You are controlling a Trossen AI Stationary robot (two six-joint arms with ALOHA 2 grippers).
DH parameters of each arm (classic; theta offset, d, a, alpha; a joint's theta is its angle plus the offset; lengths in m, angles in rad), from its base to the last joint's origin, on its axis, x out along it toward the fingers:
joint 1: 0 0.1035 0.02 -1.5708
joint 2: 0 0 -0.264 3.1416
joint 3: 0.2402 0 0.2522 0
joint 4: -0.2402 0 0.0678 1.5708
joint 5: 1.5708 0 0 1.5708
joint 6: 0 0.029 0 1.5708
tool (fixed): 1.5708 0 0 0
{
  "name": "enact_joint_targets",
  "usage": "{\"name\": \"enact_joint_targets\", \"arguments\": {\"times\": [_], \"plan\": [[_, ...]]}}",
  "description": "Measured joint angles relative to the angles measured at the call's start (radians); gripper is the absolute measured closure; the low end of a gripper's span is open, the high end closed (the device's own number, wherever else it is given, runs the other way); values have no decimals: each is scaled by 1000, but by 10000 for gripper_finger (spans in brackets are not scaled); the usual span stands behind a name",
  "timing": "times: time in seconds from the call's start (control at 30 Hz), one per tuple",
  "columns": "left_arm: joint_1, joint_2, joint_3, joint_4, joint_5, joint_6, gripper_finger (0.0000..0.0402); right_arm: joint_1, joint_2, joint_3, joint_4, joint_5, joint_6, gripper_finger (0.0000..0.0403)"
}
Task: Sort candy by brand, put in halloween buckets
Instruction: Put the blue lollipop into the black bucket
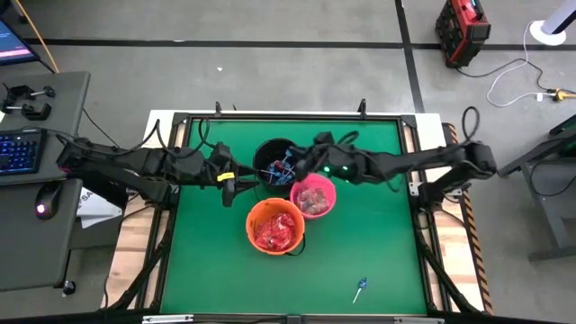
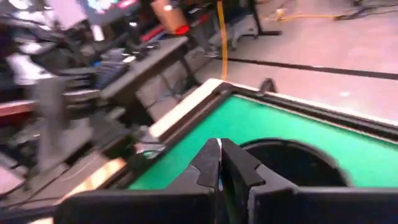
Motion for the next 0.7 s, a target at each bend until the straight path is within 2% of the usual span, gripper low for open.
{"name": "enact_joint_targets", "arguments": {"times": [0.1,0.2,0.47,0.6,0.7], "plan": [[0,0,0,8,0,-11,188,-46,56,0,12,-14,23,399],[0,0,0,8,0,-18,188,-88,94,0,11,-102,73,369],[0,0,0,6,0,-17,188,-125,77,0,3,-155,93,195],[0,0,0,6,0,-16,188,-135,7,0,-106,-407,146,144],[0,0,0,5,-13,-16,188,-85,-45,1,-358,-585,324,137]]}}
